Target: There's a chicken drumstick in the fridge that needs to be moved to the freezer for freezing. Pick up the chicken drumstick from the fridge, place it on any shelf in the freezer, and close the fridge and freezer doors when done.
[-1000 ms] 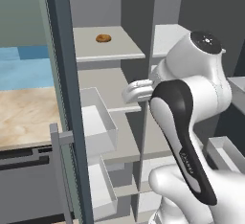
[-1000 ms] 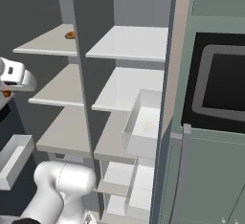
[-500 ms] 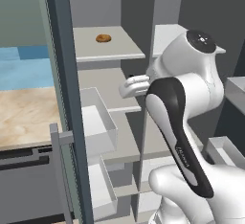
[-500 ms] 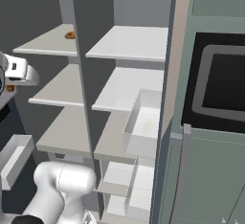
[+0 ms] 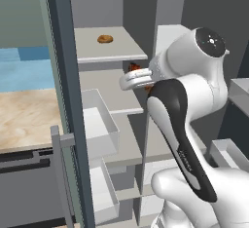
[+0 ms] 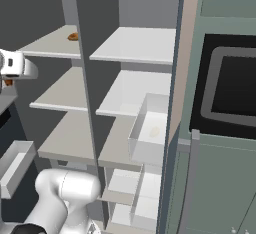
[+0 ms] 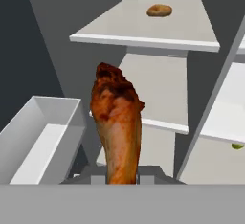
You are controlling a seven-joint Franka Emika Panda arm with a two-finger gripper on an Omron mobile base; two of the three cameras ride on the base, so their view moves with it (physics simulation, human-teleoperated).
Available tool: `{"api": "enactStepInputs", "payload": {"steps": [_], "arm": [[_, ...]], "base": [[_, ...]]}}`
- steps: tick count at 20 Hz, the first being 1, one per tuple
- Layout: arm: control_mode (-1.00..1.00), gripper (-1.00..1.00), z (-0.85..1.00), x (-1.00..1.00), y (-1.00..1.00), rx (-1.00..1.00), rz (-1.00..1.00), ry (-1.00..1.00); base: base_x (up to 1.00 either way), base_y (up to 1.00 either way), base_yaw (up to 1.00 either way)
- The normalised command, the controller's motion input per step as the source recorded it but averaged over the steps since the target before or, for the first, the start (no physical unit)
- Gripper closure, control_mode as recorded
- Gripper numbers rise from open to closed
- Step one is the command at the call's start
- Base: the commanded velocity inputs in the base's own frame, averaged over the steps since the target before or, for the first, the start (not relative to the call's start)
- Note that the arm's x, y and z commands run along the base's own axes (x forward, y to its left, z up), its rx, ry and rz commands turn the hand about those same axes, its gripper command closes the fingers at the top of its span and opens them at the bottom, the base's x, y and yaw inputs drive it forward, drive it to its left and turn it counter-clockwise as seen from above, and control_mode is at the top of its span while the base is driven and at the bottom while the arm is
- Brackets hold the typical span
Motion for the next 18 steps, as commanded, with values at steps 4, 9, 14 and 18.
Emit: {"api": "enactStepInputs", "payload": {"steps": [4, 9, 14, 18], "arm": [[-1.0, 1.0, 0.45, 0.0, 0.03, 0.02, 0.02, -0.11], [-1.0, 1.0, 0.32, 0.03, 0.0, 0.02, 0.01, -0.08], [-1.0, 1.0, 0.06, 0.27, 0.04, 0.0, 0.0, -0.03], [-1.0, 1.0, -0.04, 0.33, 0.12, 0.0, 0.0, -0.07]], "base": [[0.0, 0.0, 0.0], [0.0, 0.0, 0.0], [0.0, 0.0, 0.0], [0.0, 0.0, 0.0]]}}
